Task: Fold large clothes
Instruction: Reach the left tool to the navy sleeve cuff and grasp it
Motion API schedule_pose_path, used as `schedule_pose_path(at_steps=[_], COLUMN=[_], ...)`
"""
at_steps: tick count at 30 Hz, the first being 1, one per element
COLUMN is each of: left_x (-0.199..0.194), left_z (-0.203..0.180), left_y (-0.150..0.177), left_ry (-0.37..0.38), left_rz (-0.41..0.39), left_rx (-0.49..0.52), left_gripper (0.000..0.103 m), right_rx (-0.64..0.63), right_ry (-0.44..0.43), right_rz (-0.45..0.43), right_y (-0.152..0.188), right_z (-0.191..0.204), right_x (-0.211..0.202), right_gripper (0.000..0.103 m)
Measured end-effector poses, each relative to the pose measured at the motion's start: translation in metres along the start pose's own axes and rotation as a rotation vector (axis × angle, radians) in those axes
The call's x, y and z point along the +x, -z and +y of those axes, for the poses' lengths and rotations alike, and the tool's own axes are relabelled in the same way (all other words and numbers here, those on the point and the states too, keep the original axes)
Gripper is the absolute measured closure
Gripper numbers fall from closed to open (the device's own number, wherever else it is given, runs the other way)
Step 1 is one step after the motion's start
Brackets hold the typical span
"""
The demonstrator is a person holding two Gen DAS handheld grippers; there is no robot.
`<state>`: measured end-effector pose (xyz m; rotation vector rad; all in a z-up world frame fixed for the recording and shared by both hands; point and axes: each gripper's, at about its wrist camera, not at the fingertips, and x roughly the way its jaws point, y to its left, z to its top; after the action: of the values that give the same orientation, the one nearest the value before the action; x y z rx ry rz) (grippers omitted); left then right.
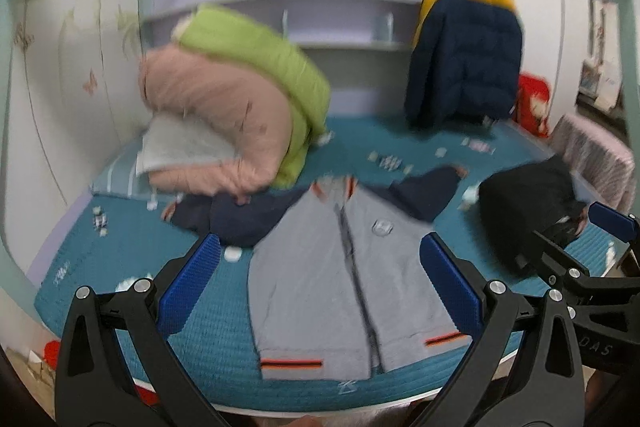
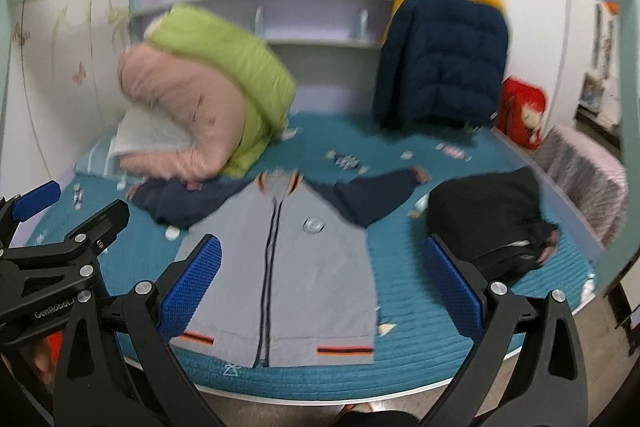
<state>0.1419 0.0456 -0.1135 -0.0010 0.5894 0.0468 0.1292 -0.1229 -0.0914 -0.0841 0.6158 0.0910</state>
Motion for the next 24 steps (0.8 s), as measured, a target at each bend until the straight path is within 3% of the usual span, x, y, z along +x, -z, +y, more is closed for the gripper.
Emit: schedule_pose_path(at_steps=[8,12,16,19,24], left_x=[0.176,0.250,0.293,0.321,0.345], left_z=[0.085,0.156,0.216,0.275,0.327], left_y=[0.061,0.096,0.115,0.123,0.108], left_ry=[-0.086,-0.075,-0.036,0.027,-0.026], left_rz=[0.356,0.500,0.566,0.548,0.494], left_rx=[-0.017,-0.149,-0.257,-0.398,-0.377], left_gripper=[0.003,0.003,0.003,0.003,0.003], right_rx=[-0.052,-0.087,-0.109,-0.127,-0.149], right_ry=[-0.139,-0.157,-0.171,-0.179,-0.156], right_rz=[0.248,0.311,0.349,0.352,0.342], right_y=[0.028,0.038,0.042,0.045,0.048], right_z=[0.053,0.083,0.103,0.116,0.131], right_x=[0.144,0.202,0.250,0.281,0.326], right_gripper=[0.007,0.007,0.007,0.007,0.007])
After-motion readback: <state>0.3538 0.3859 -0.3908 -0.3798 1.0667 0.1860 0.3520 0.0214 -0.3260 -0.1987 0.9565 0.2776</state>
